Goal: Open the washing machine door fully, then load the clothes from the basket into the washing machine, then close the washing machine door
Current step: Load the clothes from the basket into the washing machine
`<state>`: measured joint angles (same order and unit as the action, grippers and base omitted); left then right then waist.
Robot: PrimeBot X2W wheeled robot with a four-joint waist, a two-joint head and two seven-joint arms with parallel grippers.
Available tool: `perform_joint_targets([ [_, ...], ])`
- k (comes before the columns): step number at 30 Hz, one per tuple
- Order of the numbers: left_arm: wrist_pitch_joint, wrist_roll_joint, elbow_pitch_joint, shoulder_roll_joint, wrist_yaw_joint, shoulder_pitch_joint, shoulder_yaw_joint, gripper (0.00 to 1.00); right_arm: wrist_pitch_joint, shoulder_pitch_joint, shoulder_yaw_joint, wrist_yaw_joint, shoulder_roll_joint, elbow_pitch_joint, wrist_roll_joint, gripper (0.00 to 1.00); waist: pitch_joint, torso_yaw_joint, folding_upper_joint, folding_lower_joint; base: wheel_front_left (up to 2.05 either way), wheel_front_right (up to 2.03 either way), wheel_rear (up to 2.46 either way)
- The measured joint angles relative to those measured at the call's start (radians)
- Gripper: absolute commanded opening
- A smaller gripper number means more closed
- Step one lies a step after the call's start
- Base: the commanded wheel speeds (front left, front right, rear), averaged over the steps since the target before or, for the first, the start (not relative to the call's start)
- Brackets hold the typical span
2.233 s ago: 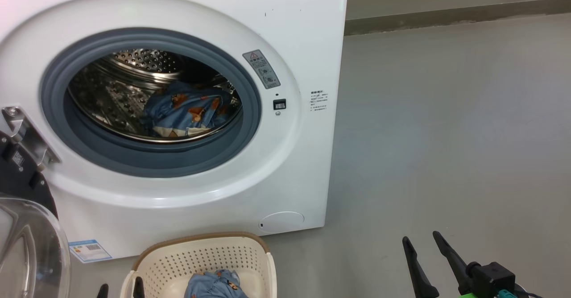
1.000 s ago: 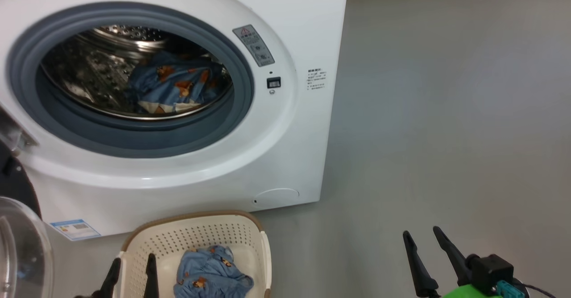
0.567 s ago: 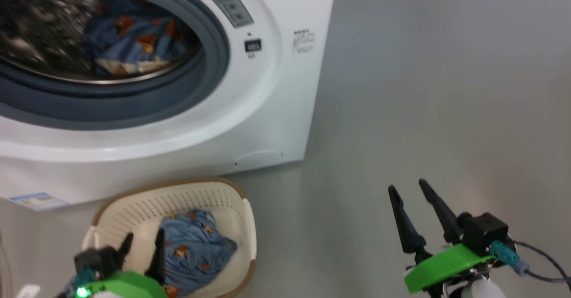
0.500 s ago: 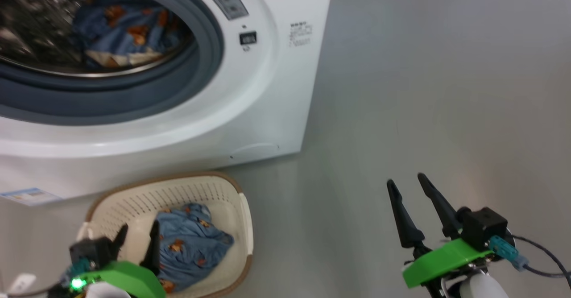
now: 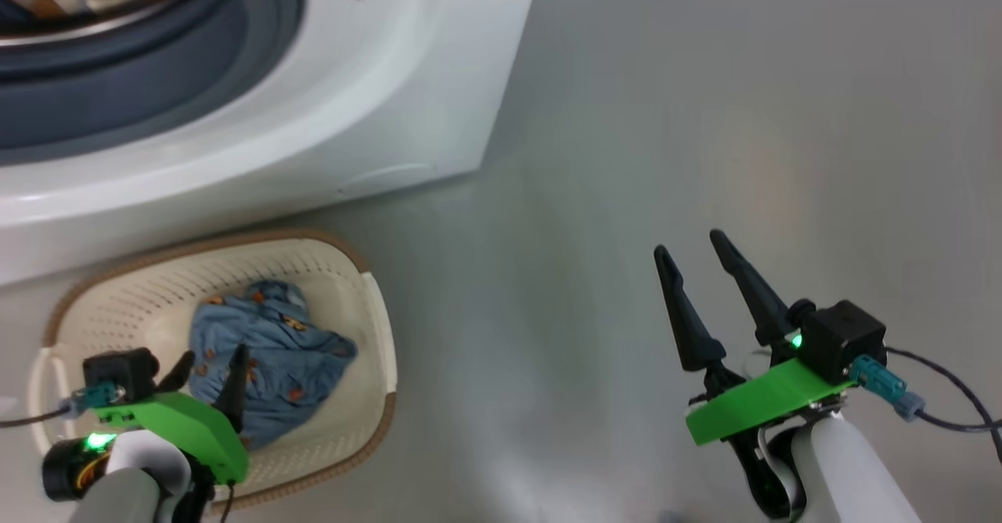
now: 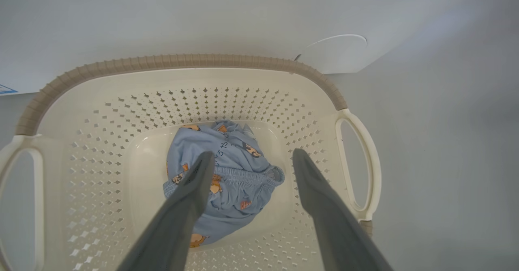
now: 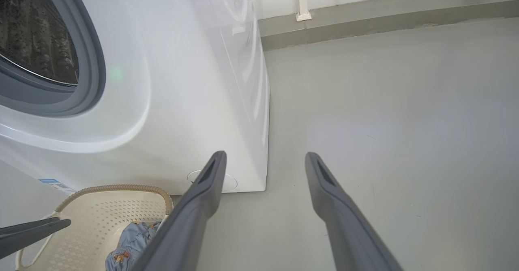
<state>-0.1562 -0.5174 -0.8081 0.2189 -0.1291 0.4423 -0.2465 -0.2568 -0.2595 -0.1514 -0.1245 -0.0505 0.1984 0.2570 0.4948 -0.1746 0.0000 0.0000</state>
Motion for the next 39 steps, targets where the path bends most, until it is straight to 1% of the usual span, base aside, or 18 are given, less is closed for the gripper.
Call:
perform_joint_targets([
  [6, 0.026, -0.082, -0.057, 0.053, 0.0, 0.053, -0.084, 1.0, 0.0, -0.037, -0.003, 0.0, 0.0, -0.017, 0.0, 1.0, 0.082, -0.027, 0.0, 0.0, 0.0, 0.0, 0.0],
  [7, 0.026, -0.103, -0.074, 0.068, 0.0, 0.076, -0.104, 1.0, 0.0, -0.044, -0.005, 0.0, 0.0, -0.023, 0.0, 1.0, 0.107, -0.035, 0.0, 0.0, 0.0, 0.0, 0.0],
  [11, 0.026, -0.146, -0.108, 0.095, 0.0, 0.125, -0.136, 1.0, 0.0, -0.053, -0.005, 0.0, 0.0, -0.042, -0.001, 1.0, 0.155, -0.049, 0.0, 0.0, 0.0, 0.0, 0.0],
  [19, 0.061, -0.218, -0.185, 0.139, 0.0, 0.207, -0.193, 1.0, 0.0, -0.054, -0.002, 0.0, 0.0, -0.062, -0.017, 1.0, 0.237, -0.07, 0.0, 0.0, 0.0, 0.0, 0.0],
  [29, 0.092, -0.266, -0.265, 0.163, 0.0, 0.298, -0.254, 1.0, 0.0, -0.075, -0.002, 0.0, 0.0, -0.094, -0.033, 1.0, 0.319, -0.083, 0.0, 0.0, 0.0, 0.0, 0.0],
  [39, 0.097, -0.302, -0.307, 0.184, 0.0, 0.363, -0.298, 1.0, 0.0, -0.087, -0.003, 0.0, 0.0, -0.123, -0.036, 1.0, 0.376, -0.085, 0.0, 0.0, 0.0, 0.0, 0.0],
])
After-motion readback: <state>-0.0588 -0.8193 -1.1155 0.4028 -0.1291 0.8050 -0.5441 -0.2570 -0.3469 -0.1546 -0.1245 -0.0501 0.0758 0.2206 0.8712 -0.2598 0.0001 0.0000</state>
